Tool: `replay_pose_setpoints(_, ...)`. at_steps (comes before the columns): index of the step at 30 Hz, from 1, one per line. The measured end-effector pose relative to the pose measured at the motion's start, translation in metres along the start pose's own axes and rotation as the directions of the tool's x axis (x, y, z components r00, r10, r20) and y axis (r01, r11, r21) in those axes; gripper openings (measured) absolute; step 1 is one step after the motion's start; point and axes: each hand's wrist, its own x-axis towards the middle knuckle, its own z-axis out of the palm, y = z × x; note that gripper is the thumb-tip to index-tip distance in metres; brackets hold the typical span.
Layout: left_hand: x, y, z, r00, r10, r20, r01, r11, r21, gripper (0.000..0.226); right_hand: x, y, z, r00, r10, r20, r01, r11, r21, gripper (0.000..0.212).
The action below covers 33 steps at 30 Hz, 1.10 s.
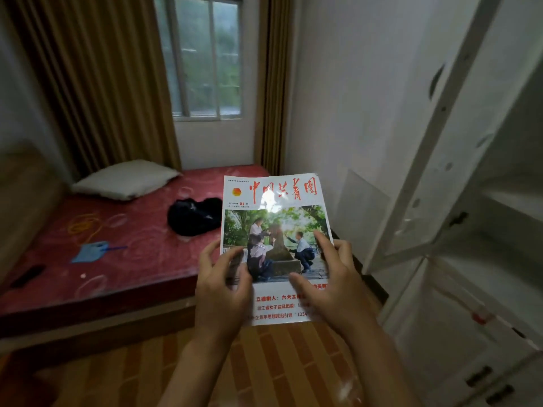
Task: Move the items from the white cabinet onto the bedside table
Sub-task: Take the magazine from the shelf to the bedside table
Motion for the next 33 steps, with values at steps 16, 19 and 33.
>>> replay_pose_setpoints(16,0.021,-0.131,-0.189,0.871,-0.177,-0.459,0.328,0.905,0.272,0.025,0.096,-0.134,0.236,0.833,-0.4,0.382,0.299,0.907,0.297,0.088)
replay_pose_setpoints(19,0.042,-0.161,-0.197,0.85,-0.191,-0.492,0.371,0.878,0.301,0.025,0.129,-0.14,0.276,0.802,-0.431,0.413,0.316,0.893,0.319,0.087)
replay_pose_setpoints(33,0.139,-0.264,-0.222,0.723,-0.322,-0.612,0.582,0.76,0.288,0.027,0.258,-0.168,0.428,0.644,-0.515,0.566,0.274,0.846,0.457,0.087)
